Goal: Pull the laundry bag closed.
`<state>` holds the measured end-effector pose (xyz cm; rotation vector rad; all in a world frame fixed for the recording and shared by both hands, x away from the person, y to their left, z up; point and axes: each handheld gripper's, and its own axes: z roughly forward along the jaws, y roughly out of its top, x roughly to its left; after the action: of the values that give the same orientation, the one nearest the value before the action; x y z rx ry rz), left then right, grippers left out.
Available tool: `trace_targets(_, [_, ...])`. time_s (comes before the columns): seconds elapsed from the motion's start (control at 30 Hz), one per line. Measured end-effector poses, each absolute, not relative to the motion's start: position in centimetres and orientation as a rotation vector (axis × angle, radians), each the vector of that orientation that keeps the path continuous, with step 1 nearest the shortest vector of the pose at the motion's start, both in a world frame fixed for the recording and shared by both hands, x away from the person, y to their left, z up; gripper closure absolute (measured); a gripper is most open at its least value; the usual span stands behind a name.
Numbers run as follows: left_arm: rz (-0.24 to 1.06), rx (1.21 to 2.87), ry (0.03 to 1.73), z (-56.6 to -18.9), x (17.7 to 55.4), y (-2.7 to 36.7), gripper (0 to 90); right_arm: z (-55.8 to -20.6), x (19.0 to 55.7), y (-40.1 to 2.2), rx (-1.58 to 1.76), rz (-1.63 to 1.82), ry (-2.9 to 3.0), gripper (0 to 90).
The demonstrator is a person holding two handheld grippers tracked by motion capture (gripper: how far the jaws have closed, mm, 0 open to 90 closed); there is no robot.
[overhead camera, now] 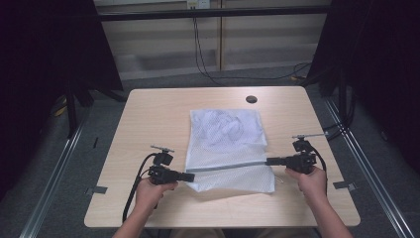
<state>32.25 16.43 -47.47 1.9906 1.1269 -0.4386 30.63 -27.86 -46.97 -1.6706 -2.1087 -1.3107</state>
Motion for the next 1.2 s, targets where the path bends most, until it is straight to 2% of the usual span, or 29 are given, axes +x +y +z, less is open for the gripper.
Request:
trace_targets(0.93, [-0.422,1.998,1.102,-47.2,32.2,16.6,87.5,-47.0,29.8,-28.5,-1.683,-1.295,-2.114,86.5])
trace_targets(0.97, [-0.414,1.998,1.101,-47.2,32.2,16.7,85.8,-46.9,29.8,-28.5,-1.678,-1.301,-2.109,86.4])
trace_targets(1.1, [-0.397,1.958,1.103,-47.2,32.1,17.2,67.9,-46.7,29.8,-28.7,-1.687,-1.321,-2.098,85.8])
trace_targets(1.13, [-0.382,1.945,1.104,-47.2,32.1,17.3,61.7,-46.7,29.8,-28.7,-1.694,-1.324,-2.100,85.2])
trace_targets(1.2, [-0.350,1.922,1.102,-47.2,32.1,17.4,46.7,-46.6,29.7,-28.9,-1.703,-1.352,-2.100,77.4])
